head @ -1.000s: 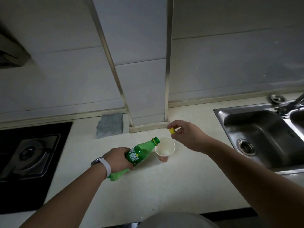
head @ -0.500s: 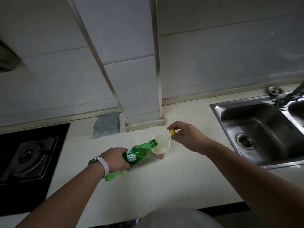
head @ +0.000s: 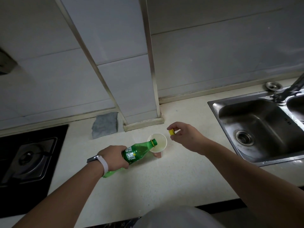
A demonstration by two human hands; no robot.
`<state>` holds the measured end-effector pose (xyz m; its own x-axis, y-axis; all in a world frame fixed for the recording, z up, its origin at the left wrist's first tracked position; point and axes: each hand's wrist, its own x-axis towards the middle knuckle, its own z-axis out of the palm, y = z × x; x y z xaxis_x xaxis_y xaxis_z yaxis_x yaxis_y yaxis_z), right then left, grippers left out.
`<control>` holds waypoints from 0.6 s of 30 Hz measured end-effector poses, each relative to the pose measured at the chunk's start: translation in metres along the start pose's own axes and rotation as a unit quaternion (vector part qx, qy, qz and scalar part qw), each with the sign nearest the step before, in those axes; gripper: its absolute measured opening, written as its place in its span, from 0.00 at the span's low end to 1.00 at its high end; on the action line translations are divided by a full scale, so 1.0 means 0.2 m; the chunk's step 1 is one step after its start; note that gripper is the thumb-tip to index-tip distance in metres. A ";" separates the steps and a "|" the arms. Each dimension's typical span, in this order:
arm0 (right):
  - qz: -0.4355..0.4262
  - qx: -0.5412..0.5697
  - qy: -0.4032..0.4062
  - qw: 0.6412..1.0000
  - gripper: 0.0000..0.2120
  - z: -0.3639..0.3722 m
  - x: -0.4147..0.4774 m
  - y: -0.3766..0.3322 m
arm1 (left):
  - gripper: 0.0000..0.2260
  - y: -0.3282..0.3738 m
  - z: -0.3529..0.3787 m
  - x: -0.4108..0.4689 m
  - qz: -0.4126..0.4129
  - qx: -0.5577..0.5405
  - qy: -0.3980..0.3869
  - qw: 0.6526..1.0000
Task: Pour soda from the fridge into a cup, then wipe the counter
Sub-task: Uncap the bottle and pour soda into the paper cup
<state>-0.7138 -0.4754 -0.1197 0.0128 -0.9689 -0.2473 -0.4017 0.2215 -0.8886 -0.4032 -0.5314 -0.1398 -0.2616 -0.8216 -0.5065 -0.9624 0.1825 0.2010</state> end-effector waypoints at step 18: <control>0.020 0.027 0.017 0.999 0.13 0.00 -0.01 0.10 | 0.16 0.00 -0.04 0.05 -0.010 0.053 -0.006 0.999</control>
<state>-0.7221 -0.4695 -0.1359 -0.0341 -0.9624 -0.2696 -0.3521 0.2641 -0.8979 -0.4059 -0.5449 -0.1378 -0.2417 -0.8190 -0.5204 -0.9698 0.2221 0.1009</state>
